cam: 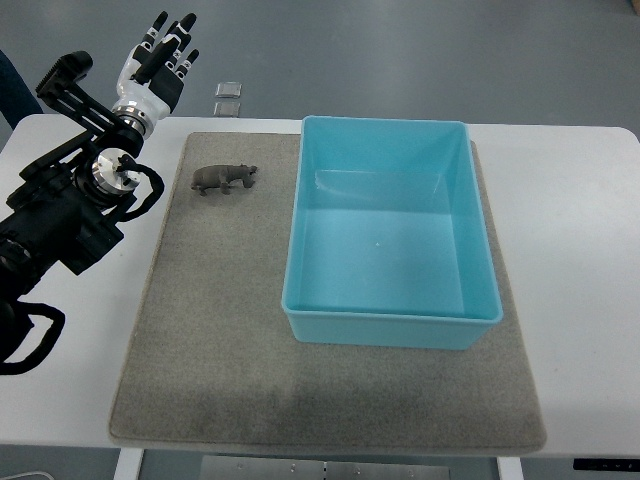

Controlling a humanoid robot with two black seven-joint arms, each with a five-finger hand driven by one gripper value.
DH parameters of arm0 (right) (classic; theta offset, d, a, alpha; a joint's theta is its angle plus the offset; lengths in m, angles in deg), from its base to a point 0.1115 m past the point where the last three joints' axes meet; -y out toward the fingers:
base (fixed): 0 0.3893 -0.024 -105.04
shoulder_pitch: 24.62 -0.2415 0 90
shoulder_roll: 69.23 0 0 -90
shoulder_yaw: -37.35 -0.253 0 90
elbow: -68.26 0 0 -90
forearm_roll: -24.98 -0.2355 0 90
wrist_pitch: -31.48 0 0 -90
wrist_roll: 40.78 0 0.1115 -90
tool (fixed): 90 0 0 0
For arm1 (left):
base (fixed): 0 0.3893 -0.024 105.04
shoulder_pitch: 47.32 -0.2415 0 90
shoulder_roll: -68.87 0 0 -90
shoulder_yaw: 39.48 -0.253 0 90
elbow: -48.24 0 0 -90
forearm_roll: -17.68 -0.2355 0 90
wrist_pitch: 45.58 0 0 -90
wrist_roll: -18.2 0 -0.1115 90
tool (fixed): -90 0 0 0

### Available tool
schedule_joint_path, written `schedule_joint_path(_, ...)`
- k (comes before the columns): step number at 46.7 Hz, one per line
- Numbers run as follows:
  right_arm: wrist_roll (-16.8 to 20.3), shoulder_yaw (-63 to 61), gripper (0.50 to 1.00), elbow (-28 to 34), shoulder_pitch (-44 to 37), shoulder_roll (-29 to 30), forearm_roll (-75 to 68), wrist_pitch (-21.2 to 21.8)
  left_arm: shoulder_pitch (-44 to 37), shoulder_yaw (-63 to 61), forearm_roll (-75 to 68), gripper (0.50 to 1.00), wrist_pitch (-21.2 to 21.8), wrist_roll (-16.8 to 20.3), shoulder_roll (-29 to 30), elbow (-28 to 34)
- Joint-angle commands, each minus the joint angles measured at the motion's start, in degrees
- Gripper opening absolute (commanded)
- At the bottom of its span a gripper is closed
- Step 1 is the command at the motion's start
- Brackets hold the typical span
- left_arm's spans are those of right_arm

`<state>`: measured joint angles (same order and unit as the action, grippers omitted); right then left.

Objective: Place brown hippo in blue box with left hand
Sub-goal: 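Raise the left hand and rotate it palm-down above the brown hippo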

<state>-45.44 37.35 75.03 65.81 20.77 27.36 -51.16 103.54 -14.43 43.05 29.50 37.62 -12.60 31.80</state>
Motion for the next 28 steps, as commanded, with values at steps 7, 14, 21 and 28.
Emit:
schedule_joint_path(7, 0.00, 0.00, 0.936, 0.00, 0.01, 0.00, 0.00, 0.02, 0.22, 0.00, -0.32, 0.994, 0.68, 0.00, 4.22, -8.69)
schedule_joint_path(14, 0.00, 0.00, 0.936, 0.00, 0.01, 0.00, 0.00, 0.02, 0.57, 0.00, -0.50, 0.994, 1.73, 0.00, 4.92, -8.96)
schedule_joint_path(21, 0.00, 0.00, 0.936, 0.00, 0.01, 0.00, 0.00, 0.02, 0.48, -0.35, -0.67, 0.994, 1.91, 0.00, 4.92, -8.96)
schedule_joint_path(28, 0.00, 0.00, 0.936, 0.00, 0.01, 0.00, 0.00, 0.02, 0.57, -0.53, -0.76, 0.994, 1.99, 0.09, 4.92, -8.96)
